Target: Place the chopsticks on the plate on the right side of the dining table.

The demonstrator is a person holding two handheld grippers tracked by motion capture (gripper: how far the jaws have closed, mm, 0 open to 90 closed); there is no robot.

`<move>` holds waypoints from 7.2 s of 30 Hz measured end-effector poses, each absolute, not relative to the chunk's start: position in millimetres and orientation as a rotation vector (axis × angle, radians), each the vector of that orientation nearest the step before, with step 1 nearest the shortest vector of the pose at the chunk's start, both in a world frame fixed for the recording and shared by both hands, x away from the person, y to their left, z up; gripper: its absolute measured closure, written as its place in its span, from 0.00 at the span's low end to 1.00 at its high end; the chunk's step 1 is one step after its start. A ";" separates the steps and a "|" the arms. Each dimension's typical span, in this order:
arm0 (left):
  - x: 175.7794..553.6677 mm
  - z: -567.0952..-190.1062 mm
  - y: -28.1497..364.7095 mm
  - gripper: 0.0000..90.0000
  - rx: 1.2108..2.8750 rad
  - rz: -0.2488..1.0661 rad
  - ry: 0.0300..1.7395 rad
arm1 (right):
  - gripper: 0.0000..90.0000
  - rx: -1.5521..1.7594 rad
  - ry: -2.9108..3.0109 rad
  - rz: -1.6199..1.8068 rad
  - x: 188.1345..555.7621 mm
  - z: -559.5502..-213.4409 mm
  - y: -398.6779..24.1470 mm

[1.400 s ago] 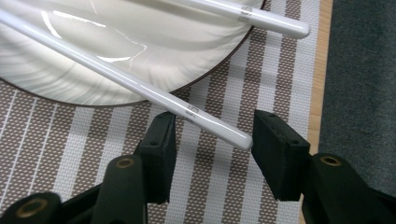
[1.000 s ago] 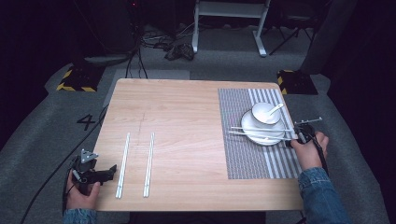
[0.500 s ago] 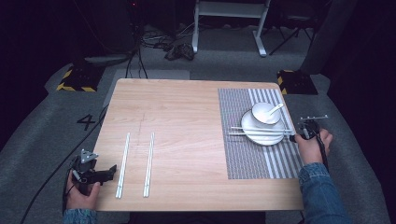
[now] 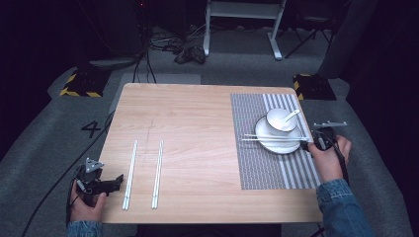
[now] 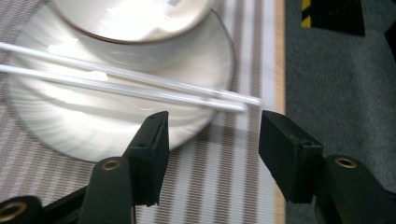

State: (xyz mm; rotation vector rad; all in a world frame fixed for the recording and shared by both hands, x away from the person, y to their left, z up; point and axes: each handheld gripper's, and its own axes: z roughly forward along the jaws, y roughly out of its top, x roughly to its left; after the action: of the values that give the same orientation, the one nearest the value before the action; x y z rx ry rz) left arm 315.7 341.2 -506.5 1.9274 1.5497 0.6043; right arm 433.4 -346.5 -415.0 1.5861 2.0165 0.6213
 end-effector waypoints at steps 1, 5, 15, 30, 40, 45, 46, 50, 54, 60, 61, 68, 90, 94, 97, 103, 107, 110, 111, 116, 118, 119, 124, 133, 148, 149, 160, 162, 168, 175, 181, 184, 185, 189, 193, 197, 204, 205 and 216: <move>315.6 -506.4 341.1 0.00 1.927 0.603 1.550 | 0.49 1.561 2.029 0.621 432.5 -412.2 -340.0; 315.7 -506.5 341.2 0.00 1.928 0.603 1.549 | 0.48 1.514 2.057 0.640 433.3 -403.1 -317.6; 316.1 -506.5 341.3 0.00 1.927 0.604 1.549 | 0.42 1.403 2.136 0.678 437.7 -390.0 -262.7; 316.5 -506.4 341.3 0.00 1.927 0.602 1.552 | 0.39 1.237 2.264 0.632 454.3 -397.6 -173.6; 316.5 -506.4 341.3 0.00 1.927 0.603 1.551 | 0.37 1.187 2.318 0.492 480.0 -429.8 -144.3; 316.5 -506.4 341.4 0.00 1.928 0.602 1.551 | 0.37 1.169 2.339 0.421 485.8 -439.8 -140.8; 316.5 -506.5 341.4 0.00 1.927 0.603 1.551 | 0.37 1.164 2.339 0.407 486.5 -441.4 -140.5; 316.5 -506.4 341.4 0.00 1.927 0.602 1.551 | 0.38 1.165 2.337 0.377 489.1 -443.9 -140.1; 316.5 -506.4 341.4 0.00 1.927 0.602 1.551 | 0.38 1.154 2.337 0.346 493.0 -444.8 -142.2; 316.5 -506.5 341.3 0.00 1.927 0.603 1.551 | 0.38 1.195 2.320 0.348 498.7 -444.8 -147.4; 316.5 -506.5 341.3 0.00 1.927 0.602 1.551 | 0.38 1.191 2.321 0.353 499.6 -445.1 -148.4; 316.5 -506.5 341.4 0.00 1.927 0.603 1.551 | 0.38 1.224 2.308 0.375 504.1 -445.7 -152.1; 316.4 -506.5 341.3 0.00 1.926 0.602 1.551 | 0.38 1.259 2.302 0.366 510.9 -443.9 -150.5; 316.4 -506.4 341.5 0.00 1.930 0.602 1.549 | 0.38 1.266 2.288 0.356 512.0 -444.3 -152.7; 316.3 -506.4 341.5 0.00 1.930 0.601 1.549 | 0.38 1.266 2.289 0.374 511.6 -443.0 -153.3; 316.4 -506.5 341.3 0.00 1.926 0.601 1.550 | 0.38 1.247 2.284 0.435 507.2 -432.8 -149.6; 316.4 -506.5 341.4 0.00 1.927 0.602 1.550 | 0.38 1.236 2.285 0.474 501.9 -425.2 -149.1; 316.3 -506.5 341.5 0.00 1.928 0.602 1.548 | 0.38 1.236 2.278 0.456 502.0 -423.7 -151.2; 316.3 -506.6 341.4 0.00 1.927 0.604 1.549 | 0.38 1.245 2.274 0.445 503.4 -424.8 -152.7; 315.7 -506.5 341.2 0.00 1.928 0.601 1.549 | 0.38 1.301 2.261 0.429 510.5 -434.7 -156.2; 315.9 -506.5 341.3 0.00 1.929 0.600 1.547 | 0.38 1.308 2.262 0.425 512.2 -437.7 -155.7; 316.0 -506.6 341.3 0.00 1.928 0.600 1.546 | 0.38 1.311 2.260 0.422 513.0 -439.0 -155.3; 316.0 -506.6 341.3 0.00 1.929 0.600 1.545 | 0.38 1.327 2.257 0.408 514.9 -442.1 -155.5; 316.0 -506.6 341.2 0.00 1.929 0.600 1.545 | 0.37 1.328 2.266 0.433 513.2 -439.5 -159.3; 315.9 -506.6 341.2 0.00 1.929 0.601 1.545 | 0.34 1.097 2.306 0.649 455.6 -403.2 -167.0; 315.9 -506.6 341.2 0.00 1.929 0.601 1.545 | 0.34 1.089 2.306 0.670 450.0 -401.2 -171.2; 315.7 -506.6 341.2 0.00 1.929 0.601 1.546 | 0.32 1.126 2.275 0.776 408.2 -390.3 -234.7; 315.7 -506.6 341.3 0.00 1.929 0.600 1.546 | 0.32 1.138 2.268 0.779 402.2 -391.8 -247.2; 315.8 -506.5 341.2 0.00 1.930 0.599 1.546 | 0.32 1.163 2.243 0.798 385.7 -392.7 -277.2; 316.3 -506.5 341.4 0.00 1.934 0.598 1.540 | 0.32 1.129 2.225 0.816 365.0 -393.9 -305.0; 317.0 -506.5 341.2 0.00 1.936 0.600 1.538 | 0.32 1.148 2.205 0.825 350.3 -406.4 -327.7; 317.0 -506.5 341.2 0.00 1.935 0.600 1.537 | 0.33 1.160 2.203 0.832 345.4 -414.9 -338.2; 317.0 -506.5 341.2 0.00 1.936 0.600 1.537 | 0.33 1.168 2.204 0.836 344.2 -418.3 -341.1; 317.2 -506.5 341.1 0.00 1.935 0.600 1.538 | 0.33 1.199 2.191 0.852 339.3 -431.9 -350.8; 317.2 -506.5 341.1 0.00 1.935 0.599 1.538 | 0.31 1.245 2.166 0.858 335.6 -446.8 -358.8; 317.2 -506.5 341.1 0.00 1.935 0.600 1.538 | 0.30 1.287 2.162 0.840 334.6 -462.1 -364.7; 317.5 -506.5 341.1 0.00 1.936 0.598 1.537 | 0.29 1.327 2.147 0.842 337.9 -478.7 -369.8; 317.6 -506.5 341.1 0.00 1.936 0.598 1.537 | 0.28 1.340 2.148 0.851 337.6 -481.6 -370.1; 317.7 -506.4 341.1 0.00 1.937 0.597 1.537 | 0.24 1.284 2.168 0.936 331.8 -499.7 -372.6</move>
State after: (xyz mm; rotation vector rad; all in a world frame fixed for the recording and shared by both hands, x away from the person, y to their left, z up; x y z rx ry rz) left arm 317.7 341.1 -506.4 1.9373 1.5369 0.5971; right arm 331.8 -372.6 -499.7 1.2843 2.1683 0.9362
